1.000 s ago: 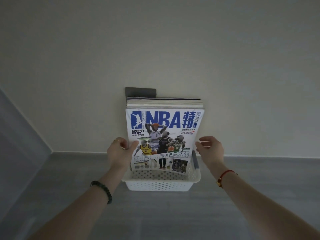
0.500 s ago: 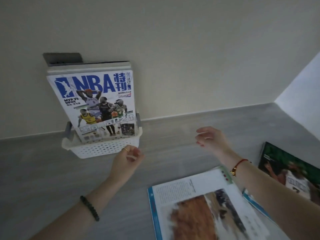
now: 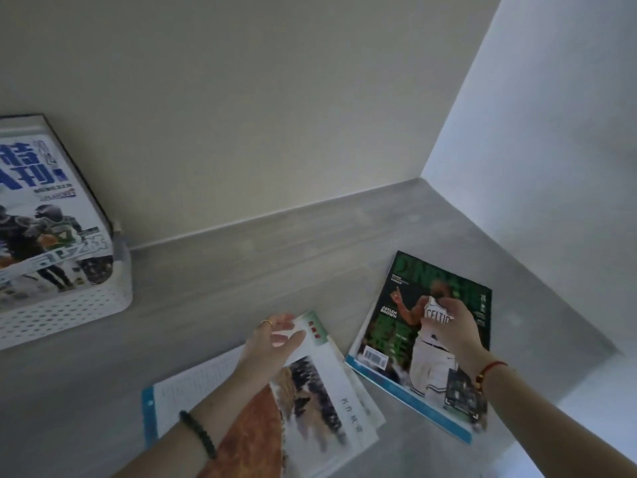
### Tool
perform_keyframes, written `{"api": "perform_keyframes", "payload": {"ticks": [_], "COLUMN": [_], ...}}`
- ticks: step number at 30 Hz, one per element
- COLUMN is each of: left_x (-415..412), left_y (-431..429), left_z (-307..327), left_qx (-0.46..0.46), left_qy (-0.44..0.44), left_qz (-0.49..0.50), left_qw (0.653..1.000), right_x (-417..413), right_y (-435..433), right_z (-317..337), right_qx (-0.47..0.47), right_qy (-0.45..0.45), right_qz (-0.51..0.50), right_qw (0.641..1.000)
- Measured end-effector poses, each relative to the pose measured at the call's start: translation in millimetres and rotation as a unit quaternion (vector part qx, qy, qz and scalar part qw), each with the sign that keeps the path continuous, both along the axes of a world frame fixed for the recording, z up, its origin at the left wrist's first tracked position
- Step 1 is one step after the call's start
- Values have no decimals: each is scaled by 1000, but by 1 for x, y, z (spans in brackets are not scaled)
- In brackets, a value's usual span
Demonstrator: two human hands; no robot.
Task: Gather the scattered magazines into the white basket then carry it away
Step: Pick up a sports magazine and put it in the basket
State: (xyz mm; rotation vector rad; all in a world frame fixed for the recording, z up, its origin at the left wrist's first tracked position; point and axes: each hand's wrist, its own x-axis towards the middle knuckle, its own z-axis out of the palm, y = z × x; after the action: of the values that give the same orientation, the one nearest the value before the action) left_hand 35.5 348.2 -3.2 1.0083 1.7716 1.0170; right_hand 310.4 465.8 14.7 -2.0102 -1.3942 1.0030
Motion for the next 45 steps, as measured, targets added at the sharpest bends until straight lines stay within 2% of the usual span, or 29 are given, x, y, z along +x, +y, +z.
{"api": "perform_keyframes", "payload": {"ticks": [3, 6, 10, 14, 18, 21, 22, 23, 26, 29, 31, 33, 36, 39, 41, 43, 45], "left_x": [43, 78, 113, 125, 127, 140, 145, 151, 165, 152, 126, 98, 59, 21, -7, -34, -64], "left_y": [19, 34, 44, 50, 54, 57, 60, 62, 69, 80, 79, 72, 58, 41, 26, 9, -10], "left_z": [-3, -6, -14, -19, -13, 7, 16, 27, 61, 66, 67, 71, 85, 108, 120, 131, 137], "left_qx": [-14, -41, -67, -71, -104, -82, -60, -35, 3, -18, -25, -14, 17, 68, 111, 139, 146], "left_qy": [-36, -61, -21, 50, 65, 146, 131, 73, -163, -279, -288, -265, -292, -325, -340, -343, -305], "left_qz": [-28, -61, -143, -150, -164, -185, -189, -196, -177, 2, 88, 106, 108, 49, 14, 3, 14], "left_qw": [999, 995, 987, 985, 979, 968, 971, 977, 970, 960, 953, 958, 950, 942, 934, 929, 941], "right_x": [40, 65, 82, 95, 88, 69, 59, 47, 5, -35, -51, -59, -65, -79, -96, -120, -148], "right_y": [-2, -6, 0, 8, 12, 14, 14, 11, -5, -32, -44, -42, -27, -9, 0, 3, 1], "right_z": [-9, -15, -24, -23, -11, 13, 25, 36, 59, 56, 48, 45, 50, 56, 58, 63, 72], "right_qx": [-27, -75, -73, -82, -69, 14, 47, 78, 128, 62, 34, 33, 48, -43, -97, -136, -143], "right_qy": [-33, -8, 46, 130, 111, 83, 83, 92, 134, 217, 220, 216, 224, 228, 283, 378, 426], "right_qz": [-67, -118, -126, -190, -112, -48, -24, 4, 112, 224, 289, 311, 251, 181, 180, 201, 229], "right_qw": [997, 990, 988, 969, 985, 995, 995, 993, 976, 948, 931, 925, 940, 956, 937, 893, 864]}}
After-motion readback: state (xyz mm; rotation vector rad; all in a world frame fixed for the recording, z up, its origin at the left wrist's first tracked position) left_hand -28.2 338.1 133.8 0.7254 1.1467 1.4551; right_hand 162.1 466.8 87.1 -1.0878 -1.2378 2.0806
